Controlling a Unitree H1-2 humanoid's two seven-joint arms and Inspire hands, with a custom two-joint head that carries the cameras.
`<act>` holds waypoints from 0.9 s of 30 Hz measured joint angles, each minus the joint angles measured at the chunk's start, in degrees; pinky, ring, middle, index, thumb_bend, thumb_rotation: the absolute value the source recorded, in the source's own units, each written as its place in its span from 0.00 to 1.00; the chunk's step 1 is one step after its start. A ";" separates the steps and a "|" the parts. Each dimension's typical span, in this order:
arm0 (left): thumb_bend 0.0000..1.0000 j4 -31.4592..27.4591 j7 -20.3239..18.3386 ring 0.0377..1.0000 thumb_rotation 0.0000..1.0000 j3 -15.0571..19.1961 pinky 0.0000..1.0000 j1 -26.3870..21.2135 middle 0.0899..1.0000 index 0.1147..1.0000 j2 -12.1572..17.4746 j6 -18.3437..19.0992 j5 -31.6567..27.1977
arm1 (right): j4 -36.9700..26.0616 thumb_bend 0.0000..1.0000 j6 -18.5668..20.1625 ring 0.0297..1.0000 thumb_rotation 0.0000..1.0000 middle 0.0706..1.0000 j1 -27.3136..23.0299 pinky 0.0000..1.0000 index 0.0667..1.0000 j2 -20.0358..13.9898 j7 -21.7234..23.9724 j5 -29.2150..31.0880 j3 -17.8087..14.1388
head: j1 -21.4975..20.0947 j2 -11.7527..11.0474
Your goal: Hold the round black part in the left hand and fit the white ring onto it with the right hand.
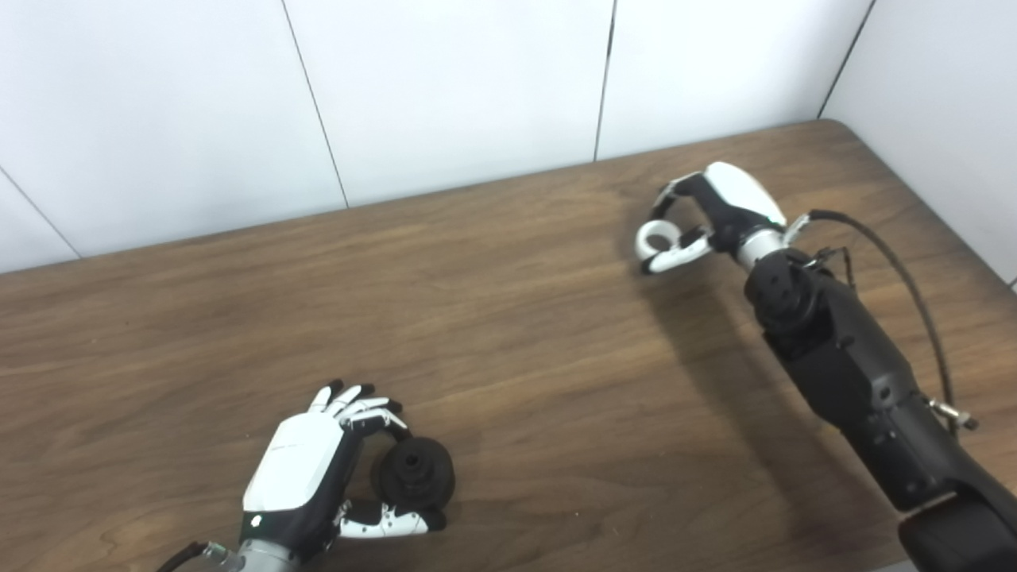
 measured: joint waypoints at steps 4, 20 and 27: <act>0.52 -0.01 0.00 0.91 0.05 -0.42 1.00 0.00 0.77 0.42 -0.76 0.62 0.78 | -6.77 0.52 0.33 0.92 0.13 0.80 0.11 0.83 0.45 0.03 3.49 -1.02 2.26 | 1.84 0.00; 0.52 -0.29 -0.07 0.93 0.06 -3.20 1.00 -0.01 0.77 0.42 -4.98 4.50 5.75 | -27.29 0.52 2.51 0.94 0.14 0.82 1.33 0.84 0.45 4.52 22.01 -1.28 5.75 | 11.95 0.79; 0.52 0.03 0.14 0.92 0.06 -4.20 1.00 -0.36 0.77 0.42 -6.10 5.29 7.12 | -30.55 0.52 2.57 0.95 0.14 0.82 1.39 0.86 0.45 9.26 27.24 -1.14 8.05 | 14.07 1.14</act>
